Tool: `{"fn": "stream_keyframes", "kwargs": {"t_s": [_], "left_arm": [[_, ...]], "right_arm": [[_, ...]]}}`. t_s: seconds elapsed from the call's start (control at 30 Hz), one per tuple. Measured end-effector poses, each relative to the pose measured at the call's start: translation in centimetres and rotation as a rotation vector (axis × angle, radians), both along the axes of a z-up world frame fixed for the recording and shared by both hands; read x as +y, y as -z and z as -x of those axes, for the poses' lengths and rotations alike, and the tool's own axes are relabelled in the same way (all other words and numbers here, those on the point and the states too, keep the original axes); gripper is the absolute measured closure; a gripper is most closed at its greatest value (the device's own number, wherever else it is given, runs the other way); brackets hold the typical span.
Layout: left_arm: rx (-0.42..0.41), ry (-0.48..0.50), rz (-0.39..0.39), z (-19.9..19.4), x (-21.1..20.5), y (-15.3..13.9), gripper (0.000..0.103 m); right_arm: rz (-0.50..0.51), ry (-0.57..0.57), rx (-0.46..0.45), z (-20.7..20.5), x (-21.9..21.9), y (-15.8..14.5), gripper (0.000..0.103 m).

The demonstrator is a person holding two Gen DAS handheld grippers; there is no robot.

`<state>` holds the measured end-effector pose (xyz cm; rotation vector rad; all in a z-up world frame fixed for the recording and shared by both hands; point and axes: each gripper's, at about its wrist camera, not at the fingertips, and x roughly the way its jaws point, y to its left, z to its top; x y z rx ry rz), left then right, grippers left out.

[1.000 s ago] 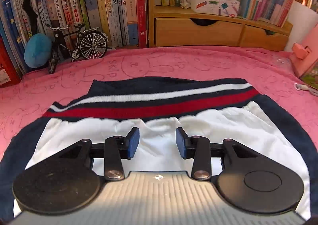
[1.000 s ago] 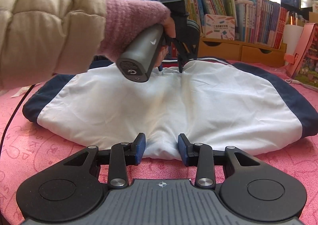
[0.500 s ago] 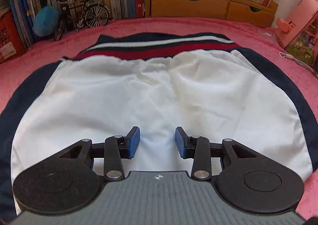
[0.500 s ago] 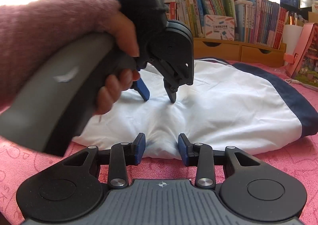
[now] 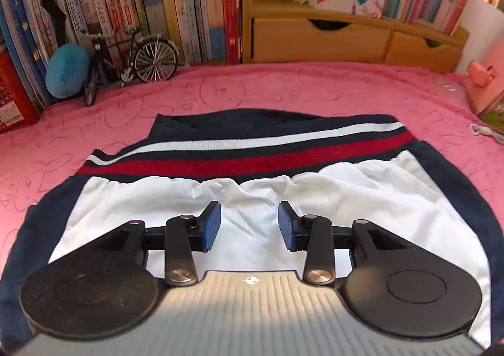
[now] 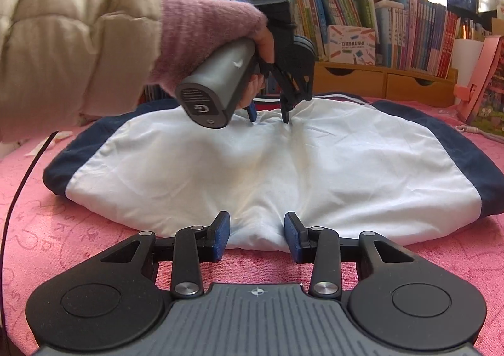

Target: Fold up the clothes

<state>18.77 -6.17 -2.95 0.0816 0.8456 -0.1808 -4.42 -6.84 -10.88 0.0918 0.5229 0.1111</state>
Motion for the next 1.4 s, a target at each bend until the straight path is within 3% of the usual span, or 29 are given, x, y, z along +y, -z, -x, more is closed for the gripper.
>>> {"fn": "stream_keyframes", "kwargs": {"t_s": [0.1, 0.17, 0.37, 0.5, 1.0, 1.4], "left_arm": [[-0.148, 0.013, 0.061, 6.5, 0.9, -2.3, 0.065], [-0.208, 0.003, 0.112, 10.9, 1.5, -2.6, 0.065], [-0.157, -0.108, 0.158, 18.2, 0.5, 1.7, 0.065], [-0.102, -0.157, 0.168, 18.6, 0.3, 3.8, 0.065], [-0.218, -0.161, 0.088, 20.0, -1.0, 5.5, 0.064], [-0.236, -0.15, 0.065, 20.4, -1.3, 5.8, 0.064]], "right_arm": [[-0.145, 0.022, -0.059, 3.2, -4.6, -1.0, 0.062], [-0.178, 0.074, -0.101, 5.3, -7.5, -1.6, 0.061], [-0.281, 0.293, -0.076, 7.3, -14.9, -2.0, 0.055], [-0.323, 0.347, -0.052, 6.8, -17.2, -1.5, 0.055], [-0.533, 0.359, 0.056, 2.9, -21.2, 0.7, 0.049], [-0.66, 0.339, 0.076, -2.0, -23.2, 1.2, 0.041]]}}
